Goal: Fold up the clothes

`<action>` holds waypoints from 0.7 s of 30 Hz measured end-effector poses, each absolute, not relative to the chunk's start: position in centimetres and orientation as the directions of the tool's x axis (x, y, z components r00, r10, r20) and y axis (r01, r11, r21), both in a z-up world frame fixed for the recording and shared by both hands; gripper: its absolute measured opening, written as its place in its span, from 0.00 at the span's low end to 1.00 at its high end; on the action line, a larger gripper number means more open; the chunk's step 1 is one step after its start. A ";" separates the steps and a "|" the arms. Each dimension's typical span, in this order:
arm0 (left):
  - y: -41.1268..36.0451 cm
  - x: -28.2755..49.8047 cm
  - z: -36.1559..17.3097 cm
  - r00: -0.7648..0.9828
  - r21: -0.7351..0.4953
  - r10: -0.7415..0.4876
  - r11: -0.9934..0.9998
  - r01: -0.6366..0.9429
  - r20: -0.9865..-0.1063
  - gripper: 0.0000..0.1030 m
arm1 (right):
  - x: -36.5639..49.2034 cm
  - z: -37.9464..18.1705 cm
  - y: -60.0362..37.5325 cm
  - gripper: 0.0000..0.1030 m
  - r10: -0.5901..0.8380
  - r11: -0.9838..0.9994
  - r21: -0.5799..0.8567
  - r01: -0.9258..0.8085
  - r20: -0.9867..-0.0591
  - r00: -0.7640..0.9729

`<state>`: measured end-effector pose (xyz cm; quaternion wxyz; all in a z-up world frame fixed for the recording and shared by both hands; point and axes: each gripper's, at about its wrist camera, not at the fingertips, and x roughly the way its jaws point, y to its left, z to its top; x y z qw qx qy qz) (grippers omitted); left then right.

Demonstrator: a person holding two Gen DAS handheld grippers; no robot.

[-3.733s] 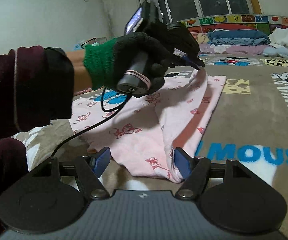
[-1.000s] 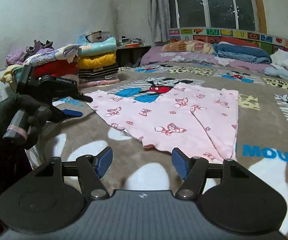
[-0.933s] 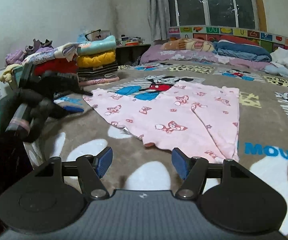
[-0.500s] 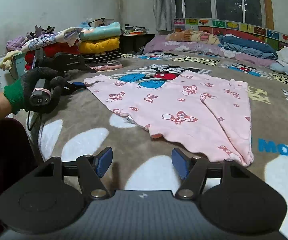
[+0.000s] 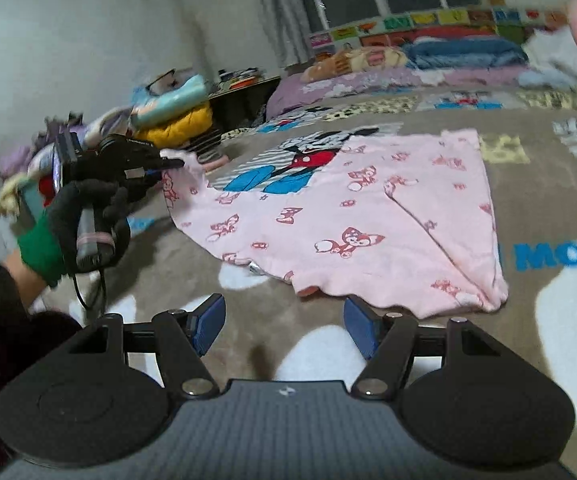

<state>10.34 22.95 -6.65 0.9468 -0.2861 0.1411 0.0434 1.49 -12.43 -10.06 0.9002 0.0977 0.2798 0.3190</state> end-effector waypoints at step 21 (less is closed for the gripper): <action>3.1 10.7 -10.2 0.831 0.161 -0.283 0.902 0.400 -0.479 0.55 | 6.7 -12.0 -18.1 0.69 0.704 0.478 0.863 -0.162 -0.267 0.658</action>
